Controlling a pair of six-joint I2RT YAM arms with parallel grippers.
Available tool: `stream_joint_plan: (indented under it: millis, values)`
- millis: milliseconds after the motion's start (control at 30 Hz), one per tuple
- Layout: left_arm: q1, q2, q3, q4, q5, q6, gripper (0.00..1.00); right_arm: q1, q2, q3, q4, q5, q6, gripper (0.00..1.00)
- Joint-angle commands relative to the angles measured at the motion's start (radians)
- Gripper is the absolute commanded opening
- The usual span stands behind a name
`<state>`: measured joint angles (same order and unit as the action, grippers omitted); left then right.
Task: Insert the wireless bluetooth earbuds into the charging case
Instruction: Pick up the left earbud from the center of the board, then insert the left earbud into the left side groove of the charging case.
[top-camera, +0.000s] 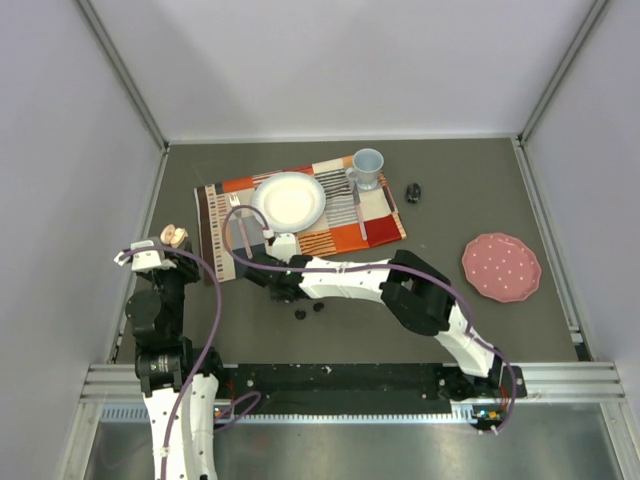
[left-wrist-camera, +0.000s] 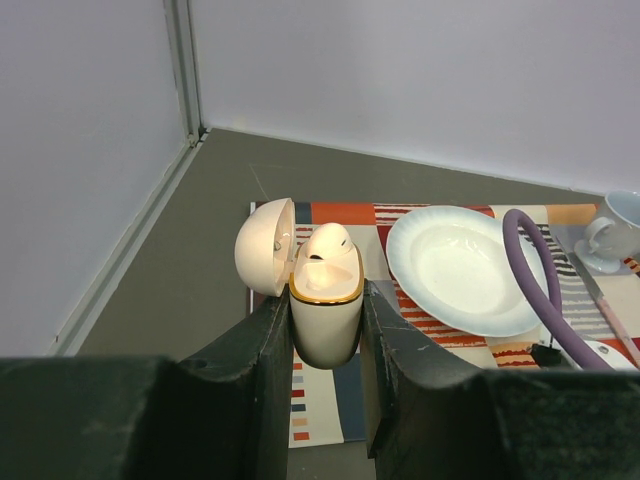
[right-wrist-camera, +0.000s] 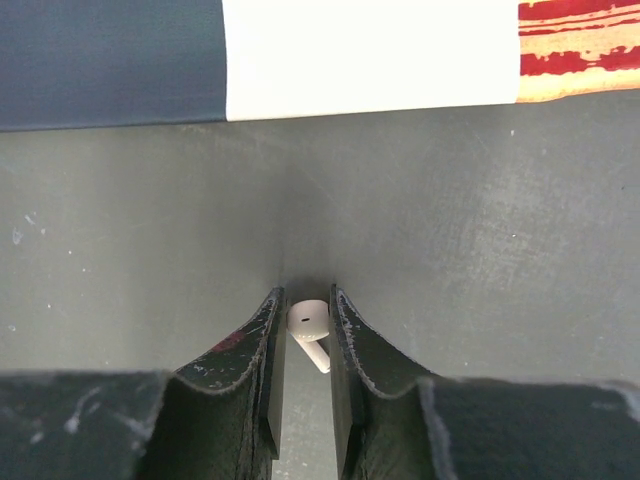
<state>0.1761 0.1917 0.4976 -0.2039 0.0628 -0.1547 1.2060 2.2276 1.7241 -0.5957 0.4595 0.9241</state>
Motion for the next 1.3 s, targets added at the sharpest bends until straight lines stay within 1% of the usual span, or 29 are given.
stream_joint_plan:
  millis: [0,100,133,233,267,333,367,400,433,467,500,567,600,633,667,700,733,800,833,900,933,967,1033,1067,1100,1167,1233,1267]
  values:
    - [-0.001,0.0,0.042,0.024,0.017,0.009,0.0,-0.019,-0.089,-0.037,-0.013,0.056,-0.005,0.09]
    - [-0.001,0.003,0.041,0.031,0.048,0.007,0.0,-0.02,-0.166,-0.072,-0.003,0.088,-0.007,0.08]
    - [-0.001,0.005,0.038,0.034,0.057,0.007,0.0,-0.02,-0.216,-0.084,0.01,0.099,-0.008,0.06]
    - [-0.001,0.008,0.035,0.052,0.11,0.004,0.0,-0.025,-0.299,-0.147,0.049,0.134,-0.008,0.06]
    - [-0.001,0.008,0.033,0.067,0.147,0.004,0.0,-0.028,-0.354,-0.165,0.063,0.142,-0.013,0.06]
    - [-0.001,0.012,0.029,0.084,0.196,-0.002,0.0,-0.031,-0.414,-0.219,0.092,0.146,-0.01,0.06]
    - [-0.001,0.012,0.025,0.093,0.221,-0.003,0.0,-0.034,-0.475,-0.237,0.102,0.149,-0.005,0.06]
    - [-0.001,0.014,0.021,0.119,0.279,-0.005,0.0,-0.037,-0.505,-0.274,0.111,0.154,-0.001,0.06]
    - [-0.001,0.017,0.018,0.132,0.307,-0.011,0.0,-0.037,-0.532,-0.293,0.122,0.165,0.001,0.06]
    - [-0.003,0.02,0.016,0.144,0.333,-0.016,0.0,-0.037,-0.602,-0.314,0.146,0.172,0.007,0.06]
    - [-0.003,0.022,0.01,0.173,0.392,-0.022,0.0,-0.039,-0.634,-0.358,0.161,0.179,0.009,0.06]
    - [-0.003,0.025,-0.002,0.202,0.458,-0.054,0.0,-0.039,-0.709,-0.409,0.232,0.195,0.006,0.06]
    - [-0.004,0.029,-0.016,0.272,0.488,-0.071,0.0,-0.04,-0.783,-0.464,0.269,0.202,0.001,0.06]
    - [-0.006,0.034,-0.027,0.311,0.553,-0.116,0.0,-0.04,-0.819,-0.494,0.296,0.206,0.001,0.06]
    - [-0.006,0.037,-0.039,0.349,0.584,-0.143,0.0,-0.039,-0.851,-0.523,0.328,0.208,-0.01,0.06]
    - [-0.006,0.043,-0.065,0.385,0.609,-0.17,0.0,-0.04,-0.921,-0.585,0.414,0.208,-0.022,0.06]
    - [-0.006,0.048,-0.076,0.458,0.653,-0.222,0.0,-0.04,-0.953,-0.613,0.447,0.212,-0.033,0.06]
    - [-0.007,0.066,-0.106,0.539,0.712,-0.268,0.0,-0.04,-1.006,-0.674,0.526,0.214,-0.059,0.06]
    - [-0.007,0.075,-0.113,0.614,0.762,-0.317,0.0,-0.04,-1.051,-0.692,0.555,0.214,-0.073,0.06]
    - [-0.009,0.106,-0.129,0.697,0.813,-0.377,0.0,-0.04,-1.088,-0.737,0.629,0.212,-0.103,0.06]
    - [-0.01,0.115,-0.137,0.739,0.836,-0.438,0.0,-0.04,-1.124,-0.756,0.661,0.206,-0.119,0.06]
    - [-0.01,0.126,-0.146,0.836,0.885,-0.468,0.0,-0.04,-1.141,-0.777,0.698,0.206,-0.142,0.06]
    - [-0.018,0.153,-0.169,0.92,0.917,-0.543,0.0,-0.04,-1.189,-0.842,0.813,0.194,-0.171,0.06]
    - [-0.024,0.161,-0.182,0.999,0.933,-0.565,0.0,-0.039,-1.2,-0.857,0.845,0.192,-0.191,0.06]
    - [-0.027,0.173,-0.2,1.038,0.939,-0.583,0.0,-0.037,-1.207,-0.879,0.872,0.192,-0.198,0.06]
    - [-0.052,0.178,-0.215,1.083,0.94,-0.612,0.0,-0.036,-1.22,-0.891,0.922,0.192,-0.224,0.06]
    - [-0.09,0.181,-0.229,1.095,0.919,-0.606,0.0,-0.03,-1.223,-0.896,0.961,0.189,-0.243,0.06]
    - [-0.105,0.184,-0.232,1.095,0.908,-0.602,0.0,-0.025,-1.224,-0.903,1.006,0.189,-0.269,0.06]
